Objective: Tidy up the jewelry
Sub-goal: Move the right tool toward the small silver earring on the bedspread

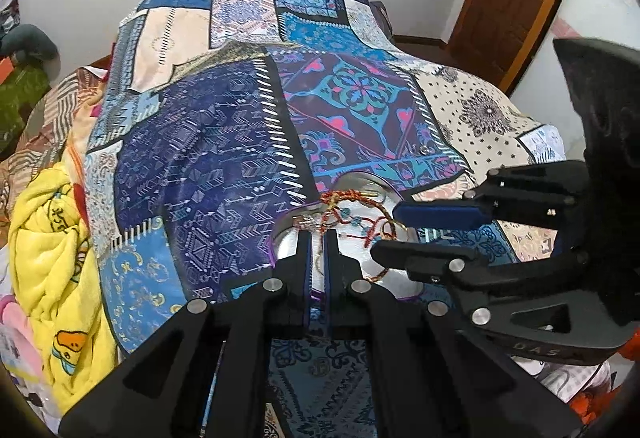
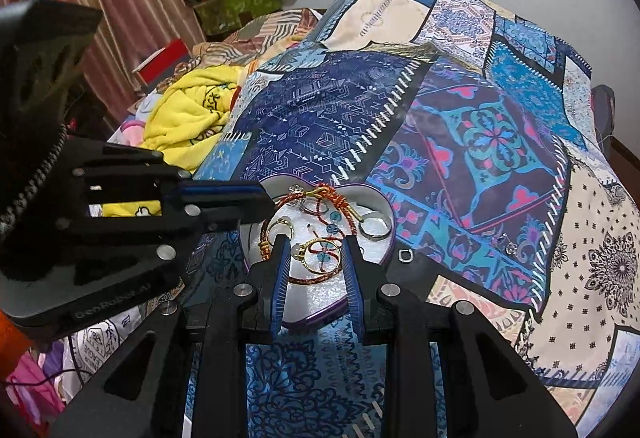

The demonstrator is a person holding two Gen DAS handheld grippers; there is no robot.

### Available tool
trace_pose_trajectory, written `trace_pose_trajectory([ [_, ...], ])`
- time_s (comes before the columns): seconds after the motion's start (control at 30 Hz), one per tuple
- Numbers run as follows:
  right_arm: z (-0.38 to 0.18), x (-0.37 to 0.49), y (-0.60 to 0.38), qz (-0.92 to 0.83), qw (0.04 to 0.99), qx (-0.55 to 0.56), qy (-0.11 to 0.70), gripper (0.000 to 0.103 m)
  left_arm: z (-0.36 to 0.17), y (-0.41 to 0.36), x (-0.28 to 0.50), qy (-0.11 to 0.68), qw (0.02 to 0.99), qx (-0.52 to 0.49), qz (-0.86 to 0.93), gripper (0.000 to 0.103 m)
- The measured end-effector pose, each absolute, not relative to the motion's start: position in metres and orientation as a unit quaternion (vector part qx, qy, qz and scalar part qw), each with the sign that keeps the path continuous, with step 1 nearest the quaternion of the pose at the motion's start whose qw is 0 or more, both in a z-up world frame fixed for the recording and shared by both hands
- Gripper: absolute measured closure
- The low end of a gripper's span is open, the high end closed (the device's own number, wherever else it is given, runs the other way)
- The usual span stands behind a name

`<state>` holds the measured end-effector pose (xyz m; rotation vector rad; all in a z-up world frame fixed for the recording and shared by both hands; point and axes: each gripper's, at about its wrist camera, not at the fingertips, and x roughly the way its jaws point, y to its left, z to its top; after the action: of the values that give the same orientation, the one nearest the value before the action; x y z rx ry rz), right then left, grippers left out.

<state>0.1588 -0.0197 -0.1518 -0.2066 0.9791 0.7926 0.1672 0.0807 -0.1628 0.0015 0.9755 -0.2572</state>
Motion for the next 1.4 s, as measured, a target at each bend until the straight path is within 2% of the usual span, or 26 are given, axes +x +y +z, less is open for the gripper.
trace_pose_trajectory([
  [0.3,-0.158,0.156,-0.015,0.375,0.797,-0.102,0.462,0.079,-0.158,0.092,0.161,0.461,0.882,0.005,-0.097,0.101],
  [0.43,-0.157,0.152,-0.011,0.375,0.798,-0.115,0.457,0.079,-0.158,0.093,0.156,0.461,0.883,0.009,-0.091,0.092],
  [0.5,-0.157,0.152,-0.01,0.374,0.797,-0.12,0.458,0.078,-0.157,0.094,0.154,0.461,0.883,0.01,-0.088,0.091],
  [0.63,-0.15,0.148,-0.014,0.368,0.805,-0.127,0.447,0.07,-0.154,0.093,0.153,0.459,0.885,0.017,-0.079,0.089],
  [0.67,-0.147,0.148,-0.016,0.367,0.808,-0.127,0.443,0.068,-0.152,0.092,0.152,0.457,0.886,0.019,-0.078,0.088],
  [0.73,-0.142,0.147,-0.021,0.361,0.815,-0.126,0.434,0.065,-0.149,0.09,0.151,0.452,0.888,0.02,-0.077,0.076],
  [0.8,-0.135,0.148,-0.027,0.352,0.825,-0.125,0.424,0.06,-0.146,0.087,0.15,0.445,0.892,0.022,-0.077,0.071],
  [1.4,-0.118,0.189,-0.114,0.253,0.877,-0.071,0.401,0.058,-0.134,0.044,0.183,0.432,0.895,0.039,-0.104,0.067],
])
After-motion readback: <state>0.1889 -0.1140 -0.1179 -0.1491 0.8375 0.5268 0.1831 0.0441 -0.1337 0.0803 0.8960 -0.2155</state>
